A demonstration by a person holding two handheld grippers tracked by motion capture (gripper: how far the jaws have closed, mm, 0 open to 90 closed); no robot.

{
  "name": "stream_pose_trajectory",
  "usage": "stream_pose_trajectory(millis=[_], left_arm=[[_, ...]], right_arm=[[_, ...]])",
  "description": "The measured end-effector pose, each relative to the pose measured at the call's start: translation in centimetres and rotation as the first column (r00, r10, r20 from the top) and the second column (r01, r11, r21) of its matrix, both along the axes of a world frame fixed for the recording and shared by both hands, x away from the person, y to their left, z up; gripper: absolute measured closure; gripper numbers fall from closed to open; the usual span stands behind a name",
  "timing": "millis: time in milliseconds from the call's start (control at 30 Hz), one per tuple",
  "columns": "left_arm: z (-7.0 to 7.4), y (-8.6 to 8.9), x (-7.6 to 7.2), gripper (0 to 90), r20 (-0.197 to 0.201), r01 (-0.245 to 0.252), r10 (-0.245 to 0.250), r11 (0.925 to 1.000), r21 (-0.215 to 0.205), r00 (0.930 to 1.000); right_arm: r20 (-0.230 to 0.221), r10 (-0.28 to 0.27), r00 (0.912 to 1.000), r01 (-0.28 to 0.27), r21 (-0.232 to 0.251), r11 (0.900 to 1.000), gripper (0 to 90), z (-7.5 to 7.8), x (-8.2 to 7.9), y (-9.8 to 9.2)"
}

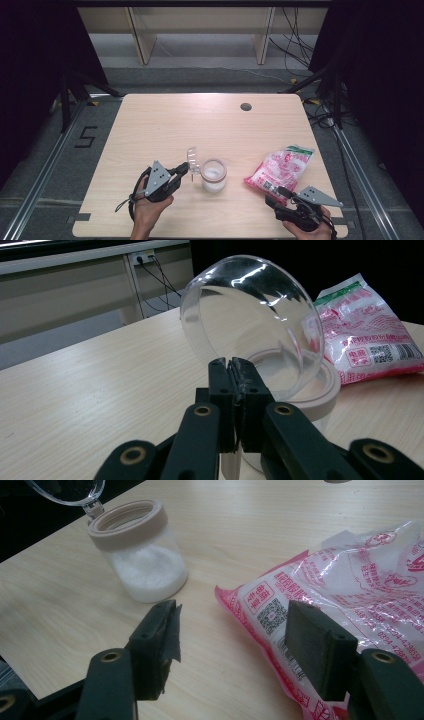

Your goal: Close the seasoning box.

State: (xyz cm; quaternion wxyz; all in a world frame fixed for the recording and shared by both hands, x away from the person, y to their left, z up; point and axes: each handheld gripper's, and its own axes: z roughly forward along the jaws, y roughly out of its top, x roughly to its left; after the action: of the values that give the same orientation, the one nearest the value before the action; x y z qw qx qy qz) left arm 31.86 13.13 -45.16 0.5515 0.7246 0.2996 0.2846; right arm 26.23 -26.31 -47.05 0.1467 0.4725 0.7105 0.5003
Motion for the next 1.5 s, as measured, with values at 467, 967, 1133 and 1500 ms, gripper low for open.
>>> stream_pose_trajectory(millis=[467, 967, 1133, 1500], left_arm=[[0.2, -0.5, -0.1, 85.4, 0.005, 0.018, -0.018, 0.9998, -0.001, 0.9998], [0.6, -2.8, -0.6, 83.9, -0.008, 0.079, -0.078, 0.9966, 0.023, 0.9969], [0.5, -2.5, -0.7, 75.8, -0.028, 0.097, -0.097, 0.9953, -0.007, 0.9949], [-0.2, -1.5, -0.8, 55.3, -0.059, 0.108, -0.112, 0.9926, -0.056, 0.992]], right_arm=[[0.024, 0.008, 0.9997, -0.007, -0.038, 0.999, 38.9, 0.0, 0.1, -0.4], [-0.013, 0.004, 0.9999, -0.004, -0.006, 1.0, 39.1, 0.0, -0.1, 0.1], [0.01, 0.022, 0.9997, -0.022, -0.031, 0.999, 39.1, -0.1, 0.1, -0.2], [-0.008, 0.014, 0.9999, -0.015, -0.018, 1.0, 38.8, -0.1, -0.1, 0.2]])
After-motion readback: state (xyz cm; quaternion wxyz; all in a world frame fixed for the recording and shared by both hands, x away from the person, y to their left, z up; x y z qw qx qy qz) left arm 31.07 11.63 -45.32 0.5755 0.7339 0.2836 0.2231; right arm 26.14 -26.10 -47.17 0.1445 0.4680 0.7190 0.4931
